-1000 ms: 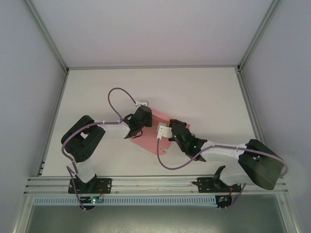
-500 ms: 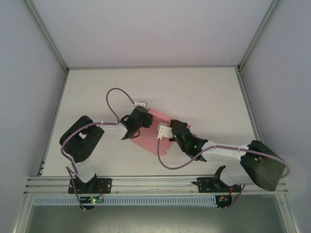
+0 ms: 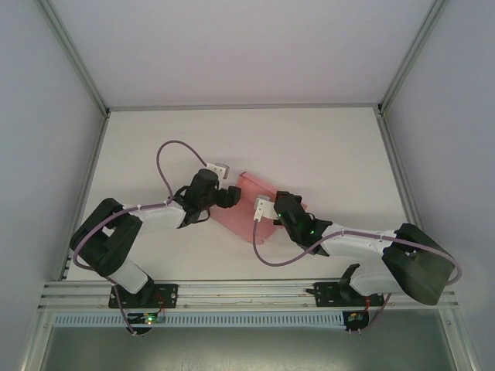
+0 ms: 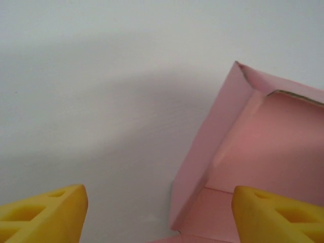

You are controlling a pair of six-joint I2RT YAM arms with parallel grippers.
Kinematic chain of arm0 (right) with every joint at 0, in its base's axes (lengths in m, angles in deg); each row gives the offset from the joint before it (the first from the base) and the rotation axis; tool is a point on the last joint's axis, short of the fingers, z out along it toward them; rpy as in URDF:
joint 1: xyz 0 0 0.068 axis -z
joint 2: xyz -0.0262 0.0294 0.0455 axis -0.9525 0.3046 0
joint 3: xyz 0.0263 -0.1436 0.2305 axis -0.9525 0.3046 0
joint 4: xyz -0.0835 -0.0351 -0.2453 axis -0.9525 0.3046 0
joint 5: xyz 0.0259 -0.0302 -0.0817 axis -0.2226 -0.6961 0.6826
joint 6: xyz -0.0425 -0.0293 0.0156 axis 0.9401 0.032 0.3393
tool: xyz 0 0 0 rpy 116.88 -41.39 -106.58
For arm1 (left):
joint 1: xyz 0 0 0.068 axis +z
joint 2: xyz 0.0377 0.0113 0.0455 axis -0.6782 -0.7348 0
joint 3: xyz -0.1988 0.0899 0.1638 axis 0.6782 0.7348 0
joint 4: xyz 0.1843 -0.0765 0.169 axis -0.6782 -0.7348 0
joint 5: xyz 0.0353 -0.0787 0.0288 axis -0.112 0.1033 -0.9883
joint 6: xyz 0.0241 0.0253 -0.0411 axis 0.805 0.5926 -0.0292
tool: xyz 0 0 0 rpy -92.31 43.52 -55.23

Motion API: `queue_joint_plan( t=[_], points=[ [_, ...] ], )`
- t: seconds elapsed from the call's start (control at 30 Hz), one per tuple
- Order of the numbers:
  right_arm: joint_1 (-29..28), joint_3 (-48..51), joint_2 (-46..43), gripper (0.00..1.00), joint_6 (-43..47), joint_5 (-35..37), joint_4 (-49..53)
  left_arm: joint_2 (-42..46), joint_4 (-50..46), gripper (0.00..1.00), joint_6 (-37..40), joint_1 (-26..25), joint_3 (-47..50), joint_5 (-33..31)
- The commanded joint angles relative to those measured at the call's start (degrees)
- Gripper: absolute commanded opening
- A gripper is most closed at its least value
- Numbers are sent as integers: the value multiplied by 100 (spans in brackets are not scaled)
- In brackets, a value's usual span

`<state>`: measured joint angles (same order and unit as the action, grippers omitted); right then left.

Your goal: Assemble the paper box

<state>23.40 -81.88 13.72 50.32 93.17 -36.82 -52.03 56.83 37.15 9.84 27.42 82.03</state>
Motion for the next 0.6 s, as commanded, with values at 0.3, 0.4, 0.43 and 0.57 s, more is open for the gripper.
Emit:
queue_joint_plan(
  t=[0.3,0.4,0.43,0.57],
  points=[
    [39,12,7,0,125,-130,311,-499,-7,65,420,56,-651,94],
    [36,12,8,0,156,-173,288,-753,-89,60,513,49,-864,77],
    [36,3,8,0,170,-187,285,-843,-99,56,540,52,-919,93],
    [37,-24,-3,0,218,-200,313,-1022,-121,44,575,54,-1022,-49]
  ],
)
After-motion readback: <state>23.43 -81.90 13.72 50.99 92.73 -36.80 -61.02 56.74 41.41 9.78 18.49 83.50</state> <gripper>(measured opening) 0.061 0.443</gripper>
